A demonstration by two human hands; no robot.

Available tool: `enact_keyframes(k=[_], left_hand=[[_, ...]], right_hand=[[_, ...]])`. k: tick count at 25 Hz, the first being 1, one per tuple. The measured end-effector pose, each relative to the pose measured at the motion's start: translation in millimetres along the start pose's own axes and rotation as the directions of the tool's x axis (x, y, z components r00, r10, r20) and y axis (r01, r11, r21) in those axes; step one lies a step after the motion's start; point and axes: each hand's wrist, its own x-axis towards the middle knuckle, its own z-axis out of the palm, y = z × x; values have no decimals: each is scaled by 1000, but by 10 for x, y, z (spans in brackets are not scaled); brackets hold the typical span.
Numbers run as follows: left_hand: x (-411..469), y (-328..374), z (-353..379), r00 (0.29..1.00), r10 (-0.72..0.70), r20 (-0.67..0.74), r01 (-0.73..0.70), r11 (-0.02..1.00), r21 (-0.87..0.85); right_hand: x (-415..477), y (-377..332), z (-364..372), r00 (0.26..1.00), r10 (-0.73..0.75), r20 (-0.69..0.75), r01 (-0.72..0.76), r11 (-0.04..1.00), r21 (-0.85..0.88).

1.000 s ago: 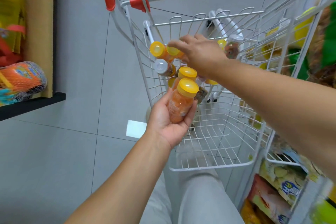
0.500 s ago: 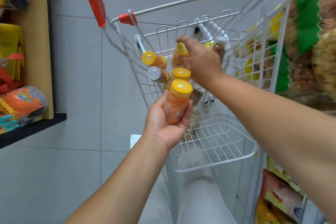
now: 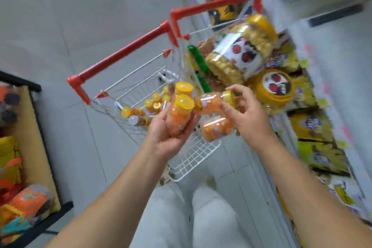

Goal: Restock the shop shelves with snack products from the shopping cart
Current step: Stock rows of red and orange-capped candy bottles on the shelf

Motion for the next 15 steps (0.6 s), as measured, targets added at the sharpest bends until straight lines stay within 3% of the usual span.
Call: enact_keyframes(k=[4,8,11,15], left_hand=[[-498,-606,628,988,-89,126,57,970,237],[-939,-1474,1098,959,-189,211,81,896,436],[-1233,-2330,1364,939,-207,274,26,838,545],[-1511,-3528,1604,879,-343,333,90,803,590]], right_hand=[[-784,-302,-790,985,5,-171,13,994,105],[-1582,-396,-1651,955,2,-296,30,994,102],[-2275,-328,-2305,904,14,-428,33,994,102],[-3111,-104,-3218,787,56,-615,10,995,102]])
